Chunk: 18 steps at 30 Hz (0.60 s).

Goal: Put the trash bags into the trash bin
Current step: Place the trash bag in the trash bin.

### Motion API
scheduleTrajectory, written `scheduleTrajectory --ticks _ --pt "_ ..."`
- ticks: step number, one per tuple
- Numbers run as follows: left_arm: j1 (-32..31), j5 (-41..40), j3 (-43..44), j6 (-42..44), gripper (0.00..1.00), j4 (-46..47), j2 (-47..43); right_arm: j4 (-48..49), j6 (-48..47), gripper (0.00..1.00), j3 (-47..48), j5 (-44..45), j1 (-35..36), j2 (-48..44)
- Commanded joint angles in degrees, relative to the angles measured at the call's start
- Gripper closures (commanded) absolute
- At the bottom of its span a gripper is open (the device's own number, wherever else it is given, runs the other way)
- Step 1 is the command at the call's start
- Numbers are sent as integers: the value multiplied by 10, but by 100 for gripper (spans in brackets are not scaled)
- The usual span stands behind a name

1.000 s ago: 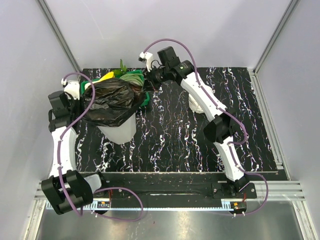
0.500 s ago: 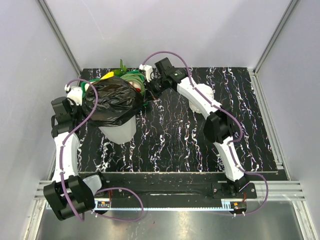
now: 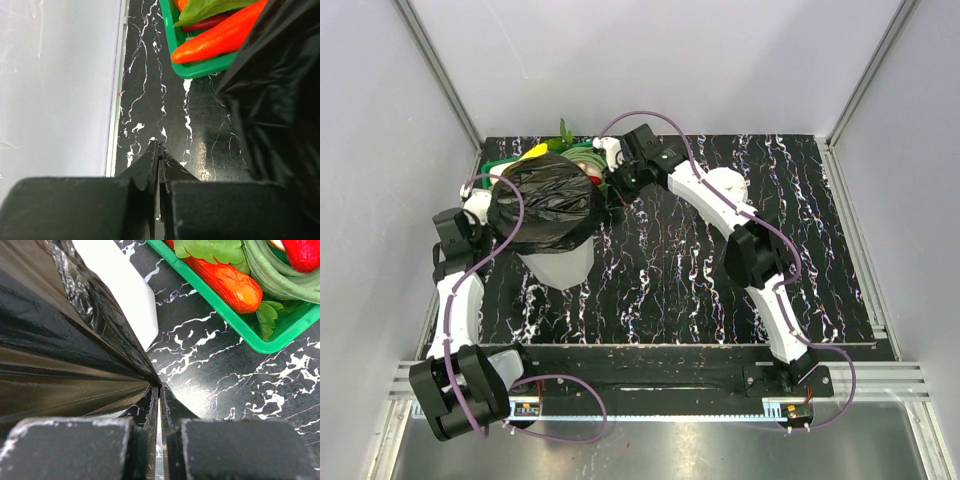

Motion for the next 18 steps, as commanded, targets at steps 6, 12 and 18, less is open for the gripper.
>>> scheduleTrajectory --ticks 6,12,18 --pt "12 -4 -19 11 100 64 -5 31 -15 93 -23 40 10 -33" --pt "23 13 -21 0 100 70 -8 33 -33 93 -34 62 22 -40" --pt "83 92 13 -25 100 35 -10 42 -58 93 -54 119 42 -53"
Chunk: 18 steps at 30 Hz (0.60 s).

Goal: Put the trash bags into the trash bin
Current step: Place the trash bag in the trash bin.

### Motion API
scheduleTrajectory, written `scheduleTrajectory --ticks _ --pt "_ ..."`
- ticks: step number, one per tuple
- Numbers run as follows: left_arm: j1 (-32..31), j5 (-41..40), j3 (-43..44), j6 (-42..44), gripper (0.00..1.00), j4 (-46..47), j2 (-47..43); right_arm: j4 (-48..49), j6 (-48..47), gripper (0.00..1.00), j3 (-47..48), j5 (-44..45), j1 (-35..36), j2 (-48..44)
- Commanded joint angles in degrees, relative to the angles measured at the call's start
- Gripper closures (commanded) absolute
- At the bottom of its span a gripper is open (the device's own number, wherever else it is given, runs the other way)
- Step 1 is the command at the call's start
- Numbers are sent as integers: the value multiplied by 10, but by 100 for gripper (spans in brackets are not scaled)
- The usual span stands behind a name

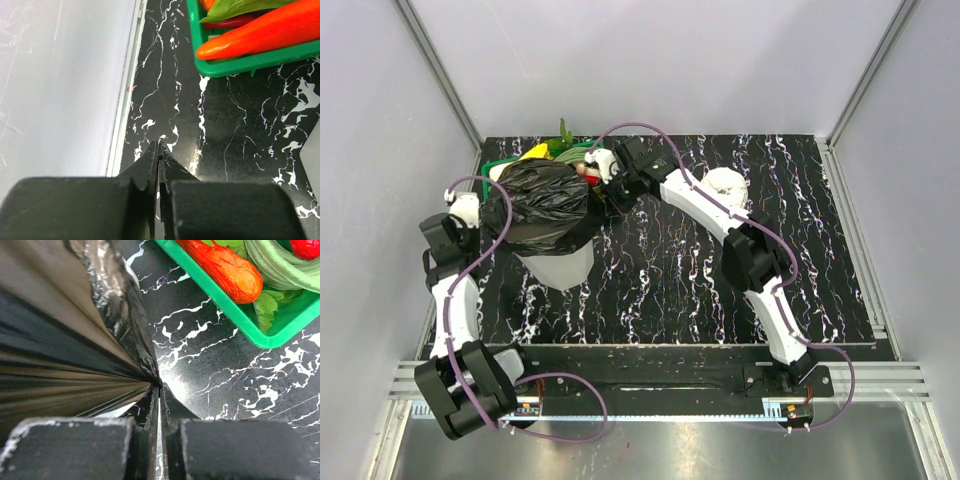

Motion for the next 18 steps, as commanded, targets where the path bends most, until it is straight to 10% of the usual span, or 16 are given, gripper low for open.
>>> scheduleTrajectory --ticks 1,5,12,18 --pt "38 75 42 -20 100 -5 -7 22 -29 93 -9 51 19 -50" --pt "54 128 71 -24 79 -45 -7 17 -23 81 1 42 19 -59" --pt "62 185 116 -46 2 -93 -46 -6 -21 27 16 52 19 -96" --pt "72 216 163 -64 1 -129 -66 -19 -45 21 6 84 20 -141"
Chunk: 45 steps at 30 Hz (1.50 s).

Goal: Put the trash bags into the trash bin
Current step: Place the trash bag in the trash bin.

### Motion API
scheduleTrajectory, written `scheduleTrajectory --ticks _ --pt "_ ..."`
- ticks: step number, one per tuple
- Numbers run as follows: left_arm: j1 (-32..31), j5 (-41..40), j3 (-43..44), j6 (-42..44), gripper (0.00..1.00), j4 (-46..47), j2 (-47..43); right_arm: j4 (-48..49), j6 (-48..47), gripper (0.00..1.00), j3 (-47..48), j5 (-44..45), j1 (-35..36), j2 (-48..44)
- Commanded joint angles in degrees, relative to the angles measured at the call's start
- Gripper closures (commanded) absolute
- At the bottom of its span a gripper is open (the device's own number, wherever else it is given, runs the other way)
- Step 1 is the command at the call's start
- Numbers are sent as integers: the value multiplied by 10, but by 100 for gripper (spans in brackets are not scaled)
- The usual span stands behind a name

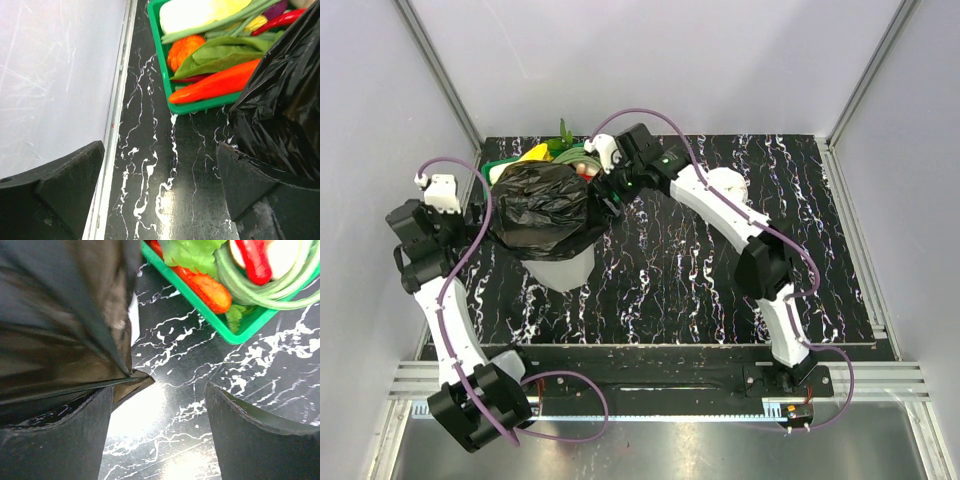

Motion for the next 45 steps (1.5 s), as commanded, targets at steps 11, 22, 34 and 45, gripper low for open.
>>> scheduleTrajectory --ticks 11,22,34,45 --pt "10 68 144 -36 1 -108 -11 -21 -72 17 -10 148 1 -113" --pt "7 62 180 -97 1 -127 64 -13 -60 18 -26 41 8 -127" --pt "-74 55 161 -72 1 -184 100 17 -65 19 -125 28 53 -172" --pt "-123 48 154 -67 1 -173 126 32 -61 20 -128 52 93 -174"
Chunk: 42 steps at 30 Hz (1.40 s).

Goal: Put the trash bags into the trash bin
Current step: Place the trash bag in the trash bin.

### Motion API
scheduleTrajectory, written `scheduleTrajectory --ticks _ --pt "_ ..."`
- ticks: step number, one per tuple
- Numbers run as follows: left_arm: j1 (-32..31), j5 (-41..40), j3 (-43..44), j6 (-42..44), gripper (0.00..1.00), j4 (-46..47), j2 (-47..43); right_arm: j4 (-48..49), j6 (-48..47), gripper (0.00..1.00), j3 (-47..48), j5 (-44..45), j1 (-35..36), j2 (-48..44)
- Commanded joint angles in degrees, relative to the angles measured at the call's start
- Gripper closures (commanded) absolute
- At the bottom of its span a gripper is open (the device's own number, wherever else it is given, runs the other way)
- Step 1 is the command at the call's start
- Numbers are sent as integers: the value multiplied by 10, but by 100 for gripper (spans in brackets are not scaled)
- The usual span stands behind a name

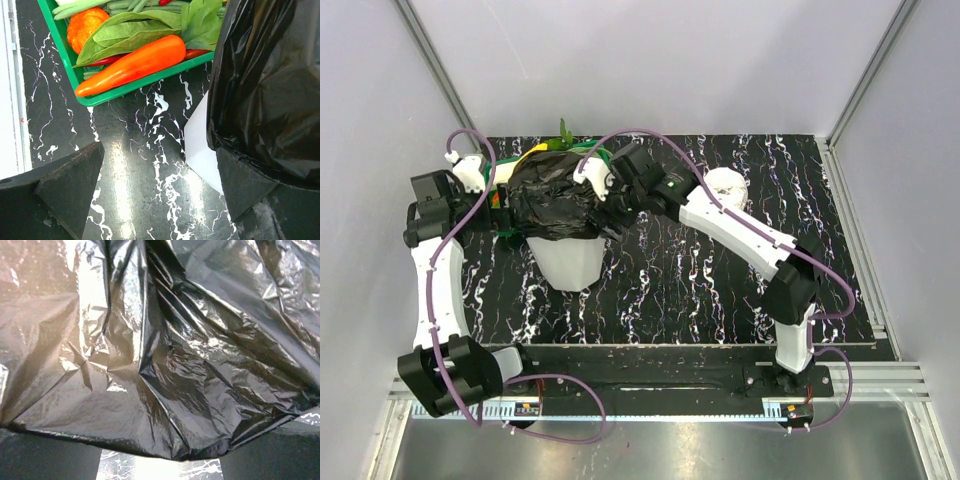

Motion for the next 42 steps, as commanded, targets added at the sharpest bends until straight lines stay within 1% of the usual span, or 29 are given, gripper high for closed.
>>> scheduleTrajectory --ticks 1,6,13,18,21,23,25,27,31,35,42 --pt "-9 9 -6 15 1 17 12 29 2 20 12 11 29 -26" --pt "-12 14 -26 30 1 17 7 22 -4 20 3 35 54 -37" --pt "-11 -15 -84 53 1 31 -64 12 -24 18 -52 71 65 -82" --pt "-5 -46 -79 60 1 16 -101 -38 -50 17 -42 83 69 -117" --pt "12 -50 -65 63 1 8 -132 -45 -58 16 -29 110 70 -130" --pt "23 -50 -52 61 1 3 -144 -57 -55 16 -13 108 70 -129" --pt "24 -39 -32 61 1 -11 -146 -73 -45 16 -1 83 70 -126" --pt "24 -27 -16 58 1 -18 -141 -88 -34 16 9 65 70 -117" --pt "24 -14 19 42 1 -12 -95 -71 -46 17 6 91 70 -114" --pt "17 3 35 10 1 29 -35 -61 -70 17 21 102 70 -101" --pt "-28 10 45 -33 1 106 29 -67 -75 18 38 69 79 -73"
